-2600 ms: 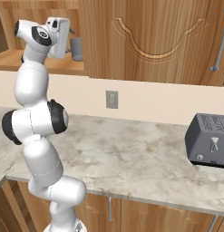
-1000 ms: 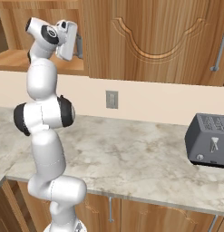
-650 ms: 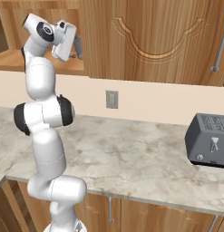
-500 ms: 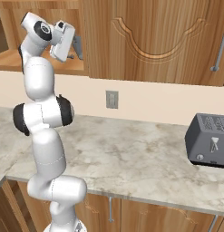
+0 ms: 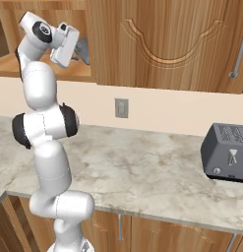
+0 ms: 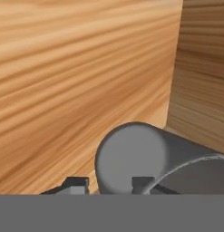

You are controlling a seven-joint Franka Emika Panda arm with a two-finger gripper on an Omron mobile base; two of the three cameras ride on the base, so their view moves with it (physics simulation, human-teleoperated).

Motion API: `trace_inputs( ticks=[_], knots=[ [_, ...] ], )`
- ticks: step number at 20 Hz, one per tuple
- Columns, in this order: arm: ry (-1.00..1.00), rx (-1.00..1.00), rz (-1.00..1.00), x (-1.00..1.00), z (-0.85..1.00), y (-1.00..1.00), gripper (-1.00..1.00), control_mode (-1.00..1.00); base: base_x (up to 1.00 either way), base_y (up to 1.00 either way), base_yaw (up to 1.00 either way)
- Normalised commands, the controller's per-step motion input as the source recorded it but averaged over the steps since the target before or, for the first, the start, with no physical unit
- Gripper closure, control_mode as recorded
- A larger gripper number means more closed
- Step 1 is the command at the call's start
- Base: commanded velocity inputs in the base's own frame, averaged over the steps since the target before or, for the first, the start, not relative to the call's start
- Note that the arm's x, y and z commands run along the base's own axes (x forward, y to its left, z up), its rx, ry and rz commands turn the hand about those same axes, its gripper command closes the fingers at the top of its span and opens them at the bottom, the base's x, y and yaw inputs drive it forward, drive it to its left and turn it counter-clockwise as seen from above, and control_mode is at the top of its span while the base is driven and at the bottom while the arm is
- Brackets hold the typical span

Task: There is a bowl on the dining counter. Grab a lemon wedge from the fridge and place it in the bowl. Then get the liquor bottle and glass cup from the cabinet and place them next to the bowl.

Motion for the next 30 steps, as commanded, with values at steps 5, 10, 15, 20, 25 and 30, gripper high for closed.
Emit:
trace_inputs(
  ticks=[5, 10, 15, 20, 25, 30],
  knots=[
    [0.00, 0.00, 0.00, -0.54, 0.00, 0.00, 1.00, -1.00, 0.00, 0.00, 0.00],
    [-0.09, 0.00, 0.00, -1.00, 0.00, 0.02, 1.00, -1.00, 0.00, 0.00, 0.00],
    [-0.20, 0.00, 0.00, -1.00, 0.00, 0.01, 1.00, -1.00, 0.00, 0.00, 0.00],
    [-0.06, 0.07, 0.00, -1.00, 0.00, 0.00, 1.00, -1.00, 0.00, 0.00, 0.00],
    [0.00, 0.16, -0.09, -1.00, 0.00, -0.02, 1.00, -1.00, 0.00, 0.00, 0.00],
    [-0.03, 0.26, -0.27, -1.00, 0.00, -0.30, 1.00, -1.00, 0.00, 0.00, 0.00]
  ],
)
